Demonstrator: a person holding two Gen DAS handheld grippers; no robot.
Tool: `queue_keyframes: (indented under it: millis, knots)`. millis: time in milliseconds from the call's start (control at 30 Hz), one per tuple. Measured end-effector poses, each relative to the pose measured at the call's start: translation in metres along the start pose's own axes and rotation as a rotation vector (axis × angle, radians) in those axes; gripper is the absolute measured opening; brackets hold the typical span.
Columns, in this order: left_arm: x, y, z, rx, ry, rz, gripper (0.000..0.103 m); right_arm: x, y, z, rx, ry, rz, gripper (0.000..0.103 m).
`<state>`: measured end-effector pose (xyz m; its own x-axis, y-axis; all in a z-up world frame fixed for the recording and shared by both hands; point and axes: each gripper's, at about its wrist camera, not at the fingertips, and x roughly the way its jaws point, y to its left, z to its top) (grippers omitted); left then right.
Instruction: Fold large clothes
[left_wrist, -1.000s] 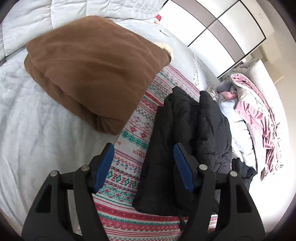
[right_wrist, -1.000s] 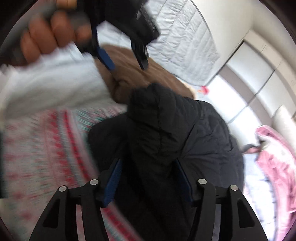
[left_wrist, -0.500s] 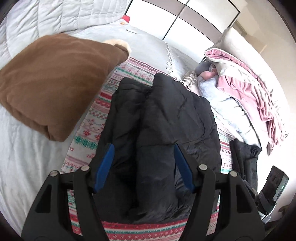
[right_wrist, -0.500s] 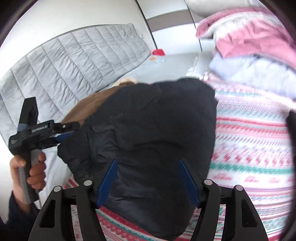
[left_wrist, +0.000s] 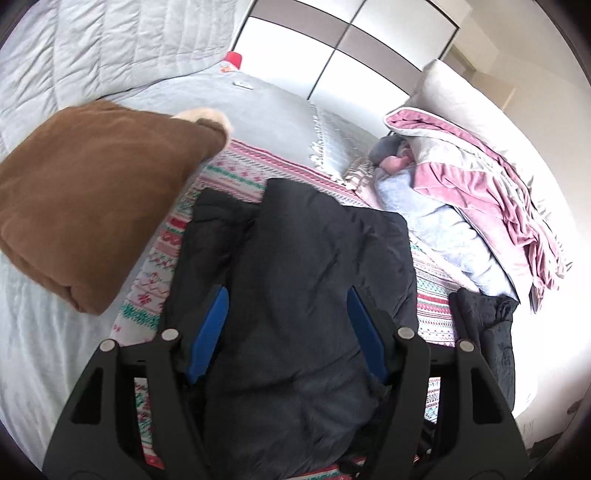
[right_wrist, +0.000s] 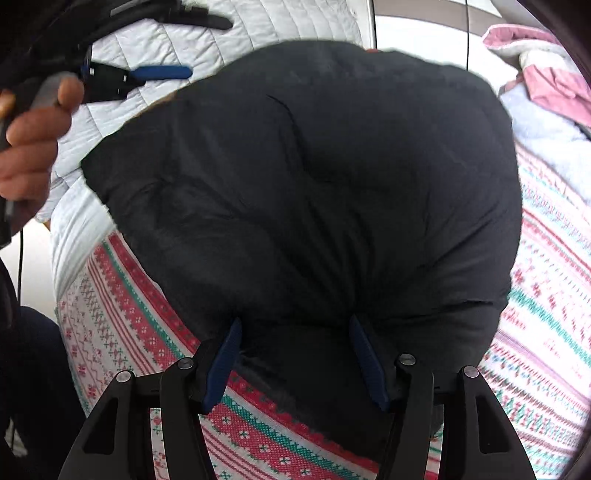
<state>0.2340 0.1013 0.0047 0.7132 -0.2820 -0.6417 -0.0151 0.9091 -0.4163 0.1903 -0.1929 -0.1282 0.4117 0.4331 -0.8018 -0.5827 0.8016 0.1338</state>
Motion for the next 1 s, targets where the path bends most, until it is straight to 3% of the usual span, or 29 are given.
queue_keyframes:
  millis: [200,400,533,633,733,867,933,1000]
  knots:
    - [0.019,-0.036,0.004,0.119,-0.019,0.084,0.067,0.0,-0.008,-0.005,0.013,0.01,0.018,0.061]
    - [0.053,-0.057,0.029,0.214,-0.016,0.164,0.068,-0.001,-0.008,-0.003,-0.009,0.017,0.01,0.061]
    - [0.091,-0.046,0.024,0.255,0.044,0.286,0.068,0.006,-0.008,-0.003,0.005,0.019,0.029,0.062]
    - [0.106,-0.023,0.015,0.239,0.038,0.326,0.076,-0.002,-0.015,0.002,0.03,0.021,0.064,0.062]
    - [0.108,-0.005,0.01,0.208,0.03,0.314,0.079,-0.02,-0.024,0.019,0.024,0.042,0.124,0.062]
    - [0.115,0.019,0.012,0.122,0.059,0.27,0.087,-0.069,-0.063,0.049,0.11,-0.131,0.134,0.062]
    - [0.12,0.026,0.011,0.074,0.076,0.236,0.088,-0.077,-0.097,0.067,0.189,-0.19,0.086,0.062]
    - [0.122,0.026,0.01,0.07,0.079,0.236,0.088,-0.071,-0.127,0.085,0.27,-0.197,0.028,0.062]
